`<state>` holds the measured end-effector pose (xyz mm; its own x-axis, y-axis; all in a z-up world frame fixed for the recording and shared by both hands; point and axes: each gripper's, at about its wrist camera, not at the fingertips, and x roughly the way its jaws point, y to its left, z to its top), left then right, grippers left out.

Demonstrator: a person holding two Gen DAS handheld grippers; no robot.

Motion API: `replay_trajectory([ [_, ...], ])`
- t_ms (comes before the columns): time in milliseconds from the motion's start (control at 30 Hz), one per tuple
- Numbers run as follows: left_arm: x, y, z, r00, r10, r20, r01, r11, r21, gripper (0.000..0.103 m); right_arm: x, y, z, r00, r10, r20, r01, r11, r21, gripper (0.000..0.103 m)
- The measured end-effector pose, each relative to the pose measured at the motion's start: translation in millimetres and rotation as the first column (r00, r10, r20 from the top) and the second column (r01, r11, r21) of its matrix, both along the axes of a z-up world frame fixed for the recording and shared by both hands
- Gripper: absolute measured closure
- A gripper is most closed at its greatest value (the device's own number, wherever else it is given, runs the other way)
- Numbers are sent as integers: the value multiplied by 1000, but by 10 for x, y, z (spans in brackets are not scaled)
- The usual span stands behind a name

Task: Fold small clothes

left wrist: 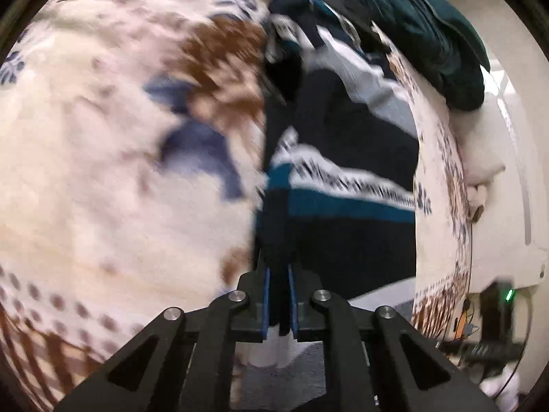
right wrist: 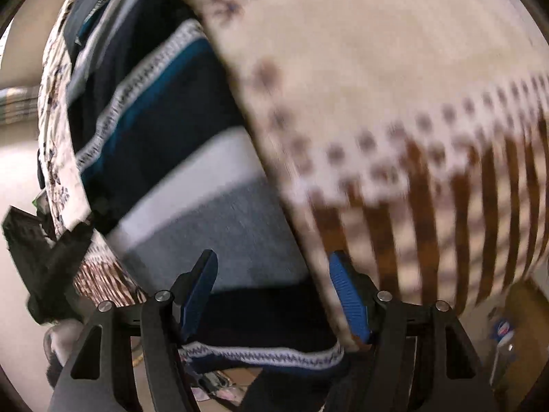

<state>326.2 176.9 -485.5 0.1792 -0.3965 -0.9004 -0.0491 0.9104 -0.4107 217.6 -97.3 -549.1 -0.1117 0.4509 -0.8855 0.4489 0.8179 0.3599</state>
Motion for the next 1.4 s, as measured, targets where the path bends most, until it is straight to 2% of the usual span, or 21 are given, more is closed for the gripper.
replay_trajectory([
  [100,23,152,7,999,45,-12,-46,999,-29,93,-220,109,-41,1000,10,-17,-10,1000,-5,33],
  [167,-58,130,-13,998,36,-49,-39,997,-73,71,-298,166,-78,999,18,-26,-18,1000,6,33],
  [233,-218,119,-34,996,33,-83,-42,994,-104,56,-351,233,-104,999,29,-29,-29,1000,6,33],
  [333,-605,61,-112,986,37,-163,-54,993,-102,55,-369,276,-120,999,36,-26,-36,999,4,33],
  [433,-995,5,-144,978,34,-205,-57,992,-110,49,-421,190,-90,999,32,-20,-31,999,6,34],
  [533,-1280,-90,-273,969,15,-245,-42,994,-104,49,-497,132,-53,999,32,-18,-32,999,1,34],
  [633,-1442,-136,-352,969,6,-247,-33,994,-105,48,-631,163,-140,997,62,-38,-61,998,20,33],
  [700,-1518,-173,-352,974,-17,-228,-11,993,-120,42,-709,190,-234,996,78,-48,-76,996,39,33],
  [867,-1669,-217,-370,972,-54,-229,21,989,-144,38,-951,344,-493,995,95,-16,-91,984,151,33],
  [1000,-1769,-258,-378,970,-78,-231,37,984,-176,38,-1038,336,-569,998,59,-19,-54,975,217,32],
  [1133,-1803,-292,-353,971,-117,-211,80,981,-174,40,-1102,273,-620,993,110,-41,-96,960,264,33],
  [1167,-1813,-288,-336,973,-113,-202,80,983,-165,45,-1106,300,-636,992,118,-45,-101,958,267,34],
  [1200,-1823,-295,-320,975,-110,-194,80,985,-154,53,-1119,329,-635,992,123,-34,-110,961,255,40],
  [1233,-1834,-303,-292,977,-108,-185,87,989,-120,79,-1096,366,-615,991,129,-28,-119,962,247,51],
  [1267,-1843,-318,-275,977,-108,-182,90,990,-106,87,-1097,415,-601,989,143,-21,-134,963,233,57],
  [1300,-1847,-321,-250,979,-106,-174,90,991,-98,87,-1098,448,-558,991,133,-7,-128,967,220,66],
  [1333,-1855,-353,-176,982,-110,-153,103,993,-49,88,-1077,466,-515,991,131,-1,-128,969,212,76],
  [1400,-1867,-431,-29,985,-131,-115,134,991,17,89,-1068,548,-353,989,145,29,-147,979,144,82],
])
